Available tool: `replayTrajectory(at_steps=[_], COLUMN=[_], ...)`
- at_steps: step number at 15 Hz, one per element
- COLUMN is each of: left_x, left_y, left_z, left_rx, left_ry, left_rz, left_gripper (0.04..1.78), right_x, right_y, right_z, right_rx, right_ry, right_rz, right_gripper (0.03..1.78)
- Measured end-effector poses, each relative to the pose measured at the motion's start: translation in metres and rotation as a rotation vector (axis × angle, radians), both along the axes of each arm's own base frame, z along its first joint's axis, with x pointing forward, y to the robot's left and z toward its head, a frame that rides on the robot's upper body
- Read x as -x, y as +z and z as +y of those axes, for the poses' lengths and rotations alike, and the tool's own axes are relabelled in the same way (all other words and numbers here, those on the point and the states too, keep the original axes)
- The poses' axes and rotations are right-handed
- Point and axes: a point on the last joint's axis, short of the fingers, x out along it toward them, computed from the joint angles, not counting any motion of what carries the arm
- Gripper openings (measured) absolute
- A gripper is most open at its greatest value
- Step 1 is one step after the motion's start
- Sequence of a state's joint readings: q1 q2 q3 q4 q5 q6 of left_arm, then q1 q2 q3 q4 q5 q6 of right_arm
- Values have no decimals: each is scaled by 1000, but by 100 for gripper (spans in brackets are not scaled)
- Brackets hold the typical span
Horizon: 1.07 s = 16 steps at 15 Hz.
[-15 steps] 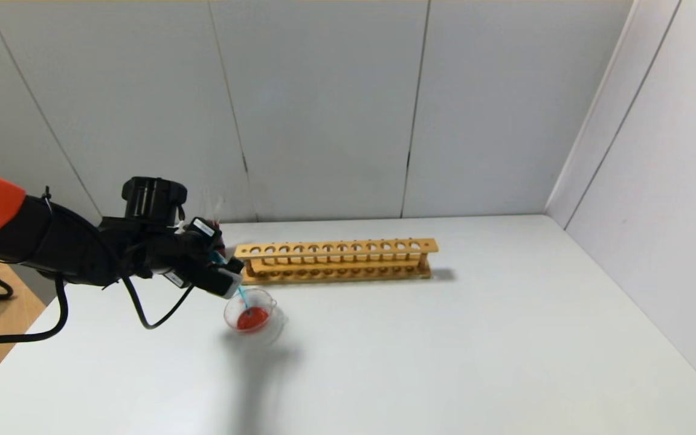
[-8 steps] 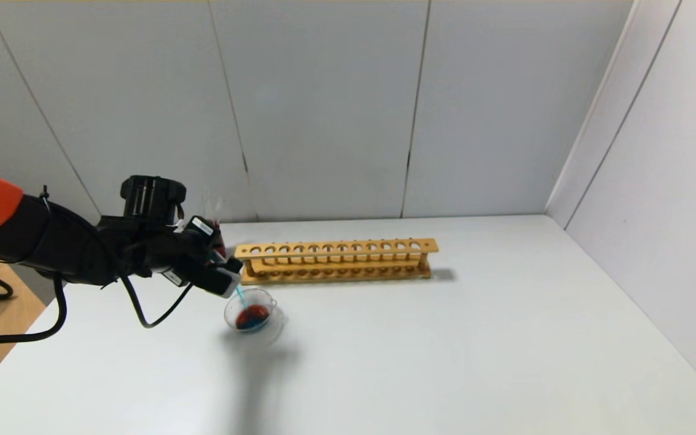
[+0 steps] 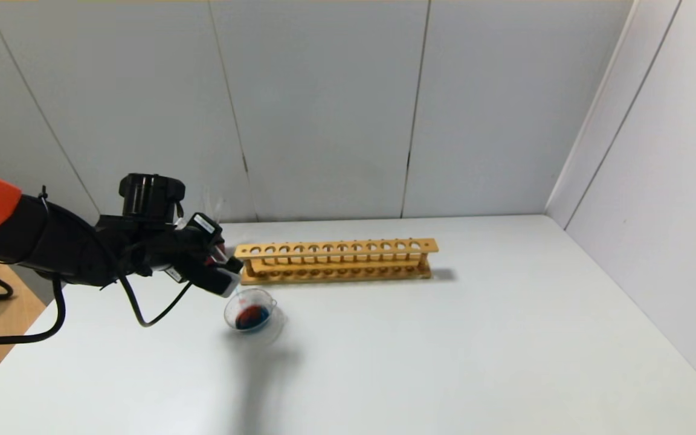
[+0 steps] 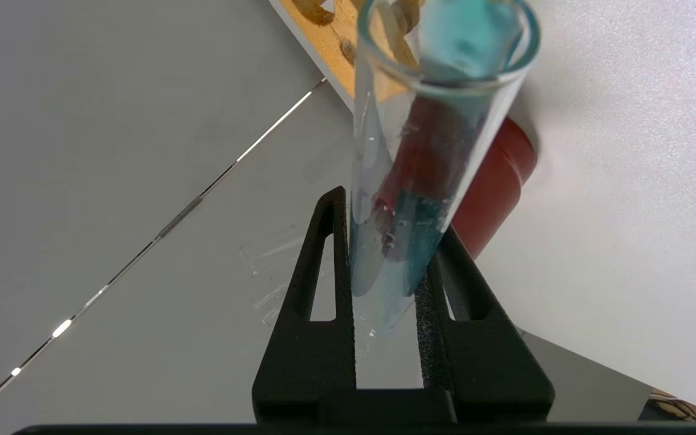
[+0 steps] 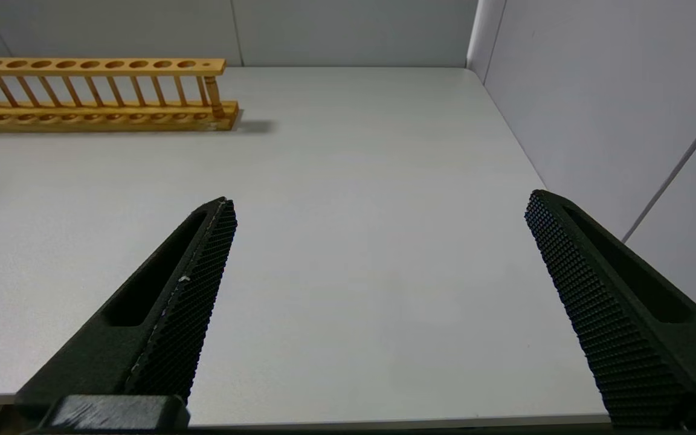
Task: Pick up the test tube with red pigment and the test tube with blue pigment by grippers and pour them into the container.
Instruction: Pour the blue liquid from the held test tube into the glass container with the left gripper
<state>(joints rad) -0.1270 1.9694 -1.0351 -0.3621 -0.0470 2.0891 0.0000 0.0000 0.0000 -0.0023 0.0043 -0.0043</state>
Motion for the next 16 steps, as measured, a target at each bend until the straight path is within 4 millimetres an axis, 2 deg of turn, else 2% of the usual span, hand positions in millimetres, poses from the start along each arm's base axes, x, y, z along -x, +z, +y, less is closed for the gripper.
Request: replayTrajectory(at_steps=[5, 10, 16], left_x=[1, -2, 0], left_y=[5, 17, 23], left_z=[0, 0, -1], left_rx=[-34, -92, -123], left_ry=[-23, -64, -102], left_rz=[-22, -149, -174], left_gripper=[33, 33, 33], right_x=[0, 0, 0], right_y=[0, 0, 0], right_z=[0, 0, 0], right_rx=[0, 0, 0], right_ry=[0, 0, 0], right_rz=[0, 0, 0], right_gripper=[175, 175, 175])
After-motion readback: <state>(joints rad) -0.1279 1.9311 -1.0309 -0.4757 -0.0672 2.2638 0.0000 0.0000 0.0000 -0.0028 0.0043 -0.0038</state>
